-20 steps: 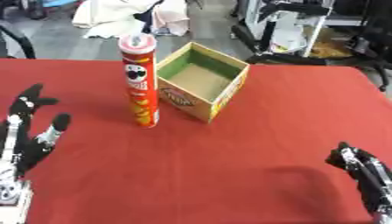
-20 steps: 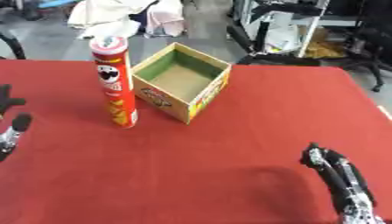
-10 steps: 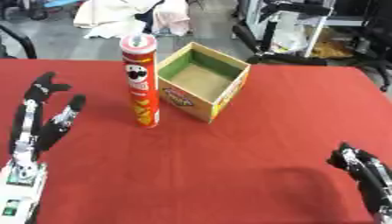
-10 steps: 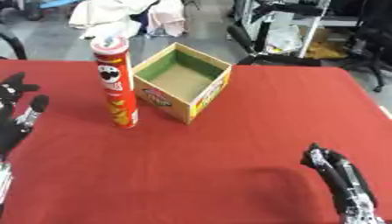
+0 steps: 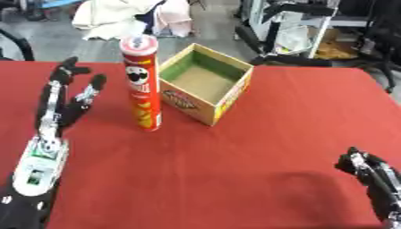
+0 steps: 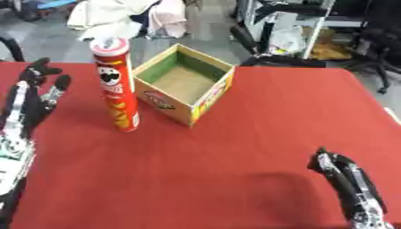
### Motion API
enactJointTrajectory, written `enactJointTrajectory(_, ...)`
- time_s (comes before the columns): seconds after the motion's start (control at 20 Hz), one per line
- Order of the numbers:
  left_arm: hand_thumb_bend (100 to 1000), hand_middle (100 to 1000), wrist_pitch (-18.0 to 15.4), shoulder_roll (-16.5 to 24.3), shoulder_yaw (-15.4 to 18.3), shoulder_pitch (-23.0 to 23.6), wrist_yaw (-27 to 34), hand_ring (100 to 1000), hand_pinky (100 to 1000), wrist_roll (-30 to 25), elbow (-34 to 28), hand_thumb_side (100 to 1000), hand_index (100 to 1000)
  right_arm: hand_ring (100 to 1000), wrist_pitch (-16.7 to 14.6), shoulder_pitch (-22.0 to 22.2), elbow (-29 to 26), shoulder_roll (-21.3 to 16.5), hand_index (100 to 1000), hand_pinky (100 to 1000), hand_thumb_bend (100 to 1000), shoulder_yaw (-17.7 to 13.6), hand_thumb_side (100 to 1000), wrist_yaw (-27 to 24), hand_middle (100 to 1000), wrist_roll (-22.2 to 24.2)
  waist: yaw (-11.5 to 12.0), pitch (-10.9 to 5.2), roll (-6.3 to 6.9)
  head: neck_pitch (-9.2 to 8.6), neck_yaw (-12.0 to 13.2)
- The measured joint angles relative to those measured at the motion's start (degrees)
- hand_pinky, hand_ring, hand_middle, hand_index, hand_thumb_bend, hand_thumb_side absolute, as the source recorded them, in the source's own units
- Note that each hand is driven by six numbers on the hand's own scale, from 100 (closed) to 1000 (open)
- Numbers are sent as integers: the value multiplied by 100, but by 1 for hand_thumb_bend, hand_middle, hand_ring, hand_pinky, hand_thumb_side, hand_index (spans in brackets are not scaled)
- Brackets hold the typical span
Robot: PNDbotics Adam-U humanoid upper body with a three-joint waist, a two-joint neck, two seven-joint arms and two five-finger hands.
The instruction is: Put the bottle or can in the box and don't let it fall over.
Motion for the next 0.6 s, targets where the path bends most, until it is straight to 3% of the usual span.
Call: enactJointTrajectory(0.6, 717, 932, -271, 28, -208, -649, 71, 1000, 1000, -208, 1207, 747, 737, 631, 13, 1, 0, 0, 561, 804, 100, 32, 583, 0, 531, 26, -142, -2, 4, 6, 78)
